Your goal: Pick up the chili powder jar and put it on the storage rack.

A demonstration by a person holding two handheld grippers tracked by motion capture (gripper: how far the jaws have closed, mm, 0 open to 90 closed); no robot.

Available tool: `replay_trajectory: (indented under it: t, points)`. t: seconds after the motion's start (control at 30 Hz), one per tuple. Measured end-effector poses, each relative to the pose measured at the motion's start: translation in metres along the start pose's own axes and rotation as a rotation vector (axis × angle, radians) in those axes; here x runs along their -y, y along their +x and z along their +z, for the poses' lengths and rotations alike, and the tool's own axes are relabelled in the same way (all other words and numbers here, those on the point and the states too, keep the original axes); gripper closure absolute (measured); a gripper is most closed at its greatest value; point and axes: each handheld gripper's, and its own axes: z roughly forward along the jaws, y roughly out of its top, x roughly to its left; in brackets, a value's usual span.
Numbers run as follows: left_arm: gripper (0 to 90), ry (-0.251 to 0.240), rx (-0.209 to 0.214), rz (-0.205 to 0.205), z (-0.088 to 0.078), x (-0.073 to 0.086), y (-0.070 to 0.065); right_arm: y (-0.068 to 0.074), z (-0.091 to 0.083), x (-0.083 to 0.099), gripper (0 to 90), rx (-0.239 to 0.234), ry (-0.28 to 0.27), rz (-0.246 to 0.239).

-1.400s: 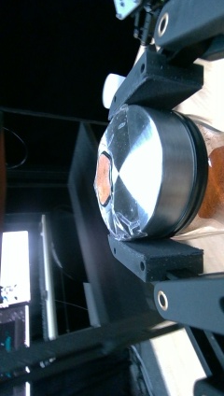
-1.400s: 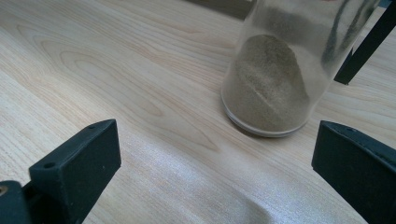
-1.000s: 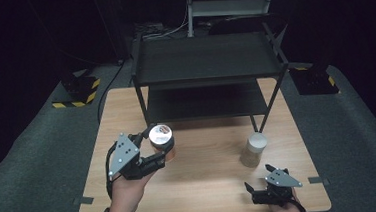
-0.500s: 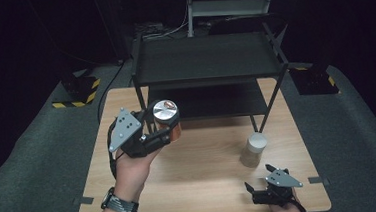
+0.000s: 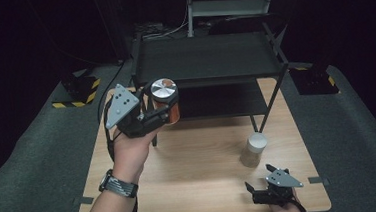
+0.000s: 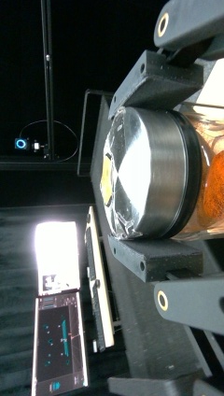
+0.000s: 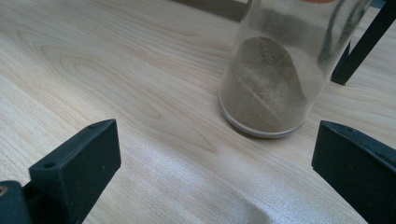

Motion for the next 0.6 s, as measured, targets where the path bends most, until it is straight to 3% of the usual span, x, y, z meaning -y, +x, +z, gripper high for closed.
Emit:
replay_trajectory:
  t: [0.2,0.6]
  points:
    - [34.4,-0.017,-0.023,0.016,0.006,-0.023,0.004,0.0,0.0,0.0,0.2,0.001,0.0,0.001]
    - [34.3,-0.042,-0.036,0.001,0.019,-0.04,0.006,-0.001,-0.001,0.0,0.2,-0.002,-0.001,0.011]
